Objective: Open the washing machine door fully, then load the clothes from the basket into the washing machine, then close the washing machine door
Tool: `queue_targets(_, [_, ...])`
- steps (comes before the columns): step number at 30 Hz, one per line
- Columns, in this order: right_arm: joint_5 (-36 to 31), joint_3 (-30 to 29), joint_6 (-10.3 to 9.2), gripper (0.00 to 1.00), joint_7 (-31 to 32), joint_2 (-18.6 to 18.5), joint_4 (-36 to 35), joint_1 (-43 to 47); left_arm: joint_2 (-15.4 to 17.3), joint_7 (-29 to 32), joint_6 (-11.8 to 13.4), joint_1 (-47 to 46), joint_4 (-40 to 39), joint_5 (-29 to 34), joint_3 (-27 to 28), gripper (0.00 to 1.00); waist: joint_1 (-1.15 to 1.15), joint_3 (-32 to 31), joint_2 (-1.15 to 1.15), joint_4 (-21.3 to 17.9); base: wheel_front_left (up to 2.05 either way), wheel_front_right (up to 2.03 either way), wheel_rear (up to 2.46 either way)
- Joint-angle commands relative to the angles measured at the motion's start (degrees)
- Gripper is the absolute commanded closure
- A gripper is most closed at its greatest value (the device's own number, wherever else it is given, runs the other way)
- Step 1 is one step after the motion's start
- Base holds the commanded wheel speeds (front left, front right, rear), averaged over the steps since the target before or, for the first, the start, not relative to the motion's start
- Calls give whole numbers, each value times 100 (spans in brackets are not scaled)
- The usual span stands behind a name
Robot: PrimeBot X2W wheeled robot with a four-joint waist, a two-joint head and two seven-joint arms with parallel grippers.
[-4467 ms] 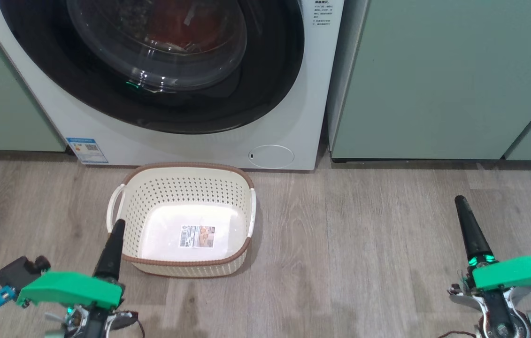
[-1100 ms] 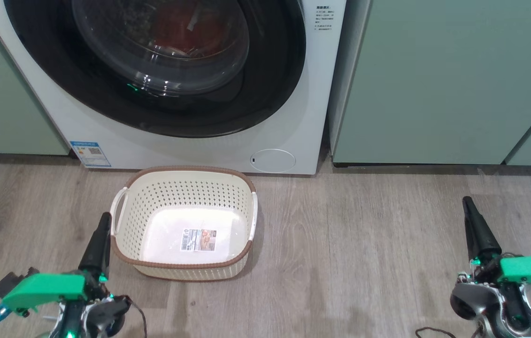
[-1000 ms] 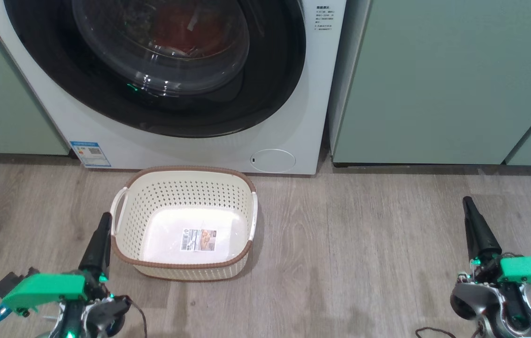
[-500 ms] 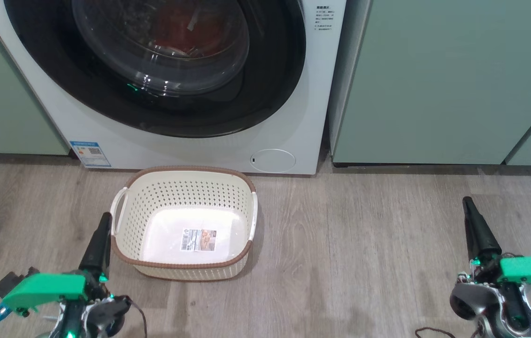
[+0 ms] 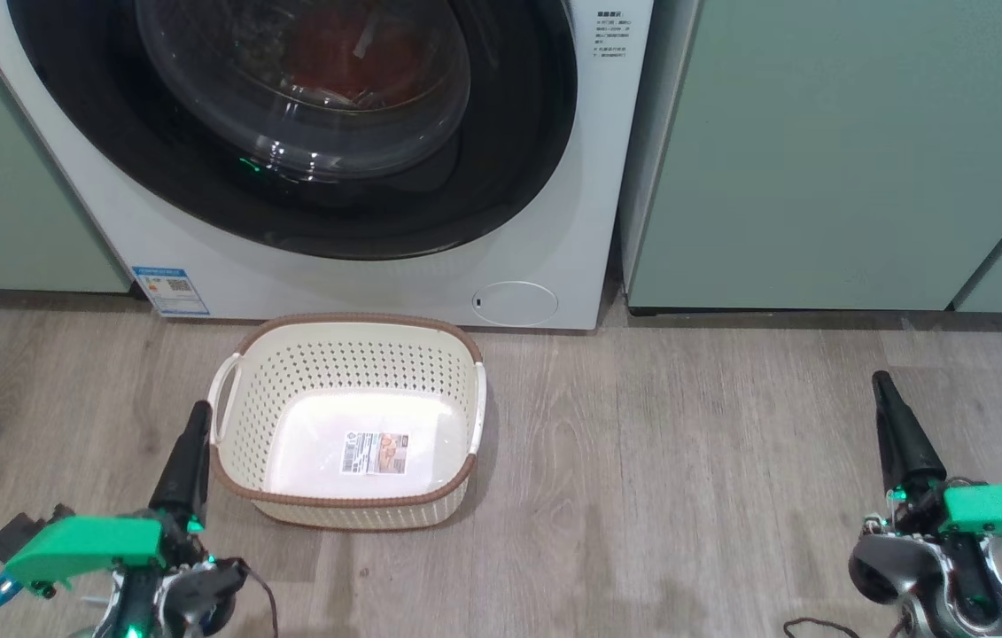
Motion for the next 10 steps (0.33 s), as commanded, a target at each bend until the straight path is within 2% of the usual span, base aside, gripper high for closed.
queue_targets(1, [-50, 108, 0, 100, 35, -21, -182, -296, 25, 43, -53, -284, -166, 46, 204, 100, 0, 0, 0, 0, 0, 0, 0])
queue_targets(10, [-57, 100, 0, 100, 42, -16, -181, -296, 19, 49, -53, -285, -165, 53, 212, 100, 0, 0, 0, 0, 0, 0, 0])
